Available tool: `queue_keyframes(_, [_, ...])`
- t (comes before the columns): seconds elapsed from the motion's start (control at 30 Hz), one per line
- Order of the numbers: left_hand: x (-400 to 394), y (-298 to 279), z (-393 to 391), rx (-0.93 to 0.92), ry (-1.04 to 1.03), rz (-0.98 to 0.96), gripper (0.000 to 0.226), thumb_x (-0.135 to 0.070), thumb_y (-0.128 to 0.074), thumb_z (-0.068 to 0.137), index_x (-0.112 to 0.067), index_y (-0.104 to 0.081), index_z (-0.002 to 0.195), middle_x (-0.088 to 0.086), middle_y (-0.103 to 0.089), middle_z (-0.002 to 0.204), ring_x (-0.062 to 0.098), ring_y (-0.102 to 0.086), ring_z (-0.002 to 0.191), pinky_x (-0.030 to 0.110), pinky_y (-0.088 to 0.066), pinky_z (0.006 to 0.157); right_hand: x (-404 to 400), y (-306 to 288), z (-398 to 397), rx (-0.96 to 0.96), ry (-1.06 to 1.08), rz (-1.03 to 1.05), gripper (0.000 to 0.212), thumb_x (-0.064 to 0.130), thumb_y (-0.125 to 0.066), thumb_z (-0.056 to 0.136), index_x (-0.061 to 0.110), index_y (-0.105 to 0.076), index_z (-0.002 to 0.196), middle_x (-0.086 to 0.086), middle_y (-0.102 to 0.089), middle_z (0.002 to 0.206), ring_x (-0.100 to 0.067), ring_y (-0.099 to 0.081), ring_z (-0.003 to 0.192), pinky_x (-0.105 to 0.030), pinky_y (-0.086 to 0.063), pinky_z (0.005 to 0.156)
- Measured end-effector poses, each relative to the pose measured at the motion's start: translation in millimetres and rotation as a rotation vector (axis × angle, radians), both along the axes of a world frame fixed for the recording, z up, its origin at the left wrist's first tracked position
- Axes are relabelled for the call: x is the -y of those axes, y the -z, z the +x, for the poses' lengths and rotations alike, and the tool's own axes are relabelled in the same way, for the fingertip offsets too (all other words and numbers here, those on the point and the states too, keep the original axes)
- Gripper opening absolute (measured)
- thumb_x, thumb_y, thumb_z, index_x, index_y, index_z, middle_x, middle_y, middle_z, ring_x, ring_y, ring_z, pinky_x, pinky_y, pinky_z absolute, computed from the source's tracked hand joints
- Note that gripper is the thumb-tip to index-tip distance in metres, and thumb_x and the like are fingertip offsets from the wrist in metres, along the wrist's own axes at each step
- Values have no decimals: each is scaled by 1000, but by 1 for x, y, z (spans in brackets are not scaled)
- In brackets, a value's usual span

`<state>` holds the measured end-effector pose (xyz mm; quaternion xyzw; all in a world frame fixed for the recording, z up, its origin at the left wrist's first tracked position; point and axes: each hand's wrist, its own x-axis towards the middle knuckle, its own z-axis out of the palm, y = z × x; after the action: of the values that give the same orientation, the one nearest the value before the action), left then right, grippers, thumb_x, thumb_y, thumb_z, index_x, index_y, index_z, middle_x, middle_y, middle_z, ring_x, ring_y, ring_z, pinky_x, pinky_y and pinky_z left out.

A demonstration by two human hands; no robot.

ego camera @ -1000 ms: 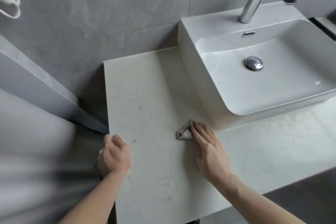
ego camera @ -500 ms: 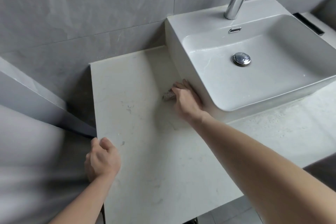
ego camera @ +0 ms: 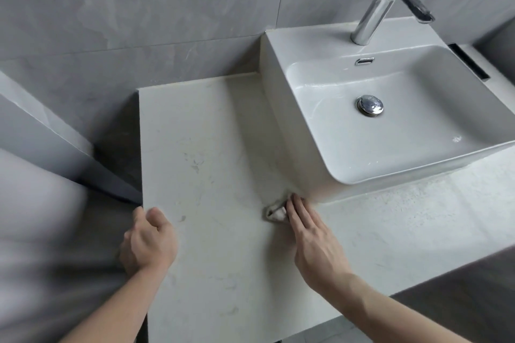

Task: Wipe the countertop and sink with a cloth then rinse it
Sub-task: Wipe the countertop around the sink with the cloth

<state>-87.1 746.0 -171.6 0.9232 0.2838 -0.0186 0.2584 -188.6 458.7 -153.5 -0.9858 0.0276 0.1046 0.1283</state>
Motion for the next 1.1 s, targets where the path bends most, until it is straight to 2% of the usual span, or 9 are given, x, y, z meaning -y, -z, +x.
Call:
queue_keyframes(0.1, [0,-2,0,-11,2,1,31,-38,-22,94,-15,-43,94,33,-63,100,51,-59,97,53,-45,90,7,-2,-35,-25,-25,55,94,-2,-35,72,14,-19,163,-1,-13,171,-17,-7,160,-30,-11,126])
queue_keyframes(0.23, [1,-3,-1,-15,-3,-22,30,-37,-24,95,-14,-43,96,35,-62,102,53,-58,99,53,-44,89,4,-9,-27,79,97,202,87,-12,-42,75,19,-41,157,14,-30,163,-6,-24,155,-22,-29,121])
queue_keyframes(0.33, [1,-3,-1,-18,2,-15,32,-39,-22,96,-14,-43,96,34,-63,104,52,-58,100,54,-44,89,-9,-23,24,199,93,274,85,-13,-42,70,15,-52,150,3,-48,157,-13,-38,149,-10,-23,118])
queue_keyframes(0.47, [1,-1,1,-25,-11,-14,28,-36,-27,99,-14,-44,97,35,-63,105,52,-58,101,53,-44,86,-19,-29,116,276,40,305,84,-9,-42,65,6,-54,147,-11,-48,157,-28,-40,149,-28,-29,124])
queue_keyframes(0.6, [2,-1,1,3,-3,-5,27,-37,-26,98,-17,-40,89,35,-65,100,53,-60,96,53,-45,83,-31,-16,164,151,83,221,65,0,-49,76,9,-58,140,-16,-48,154,-37,-38,146,-36,-29,121])
queue_keyframes(0.7, [1,-1,1,-15,-15,-16,23,-33,-28,101,-17,-40,90,34,-65,102,52,-60,97,50,-41,79,-45,1,152,143,100,212,78,14,-44,72,14,-51,149,-9,-40,162,-30,-30,152,-35,-20,127])
queue_keyframes(0.87, [0,-4,1,-23,1,-26,31,-33,-28,103,-12,-50,108,33,-66,109,52,-61,101,48,-39,79,-70,5,74,137,-166,330,64,11,-45,83,17,-57,146,-1,-46,159,-25,-37,151,-32,-16,127])
queue_keyframes(1.0, [0,-4,1,-5,2,-13,30,-35,-29,102,-13,-50,104,32,-67,110,52,-62,99,49,-44,80,-93,3,21,62,-394,360,61,15,-48,86,24,-57,146,8,-42,162,-18,-29,154,-26,-9,126])
queue_keyframes(1.1, [-1,-2,0,11,12,-16,30,-38,-30,103,-15,-50,101,31,-68,108,52,-62,97,47,-41,76,-100,5,35,35,-411,358,61,17,-46,87,27,-56,147,10,-41,162,-19,-29,154,-28,-10,127])
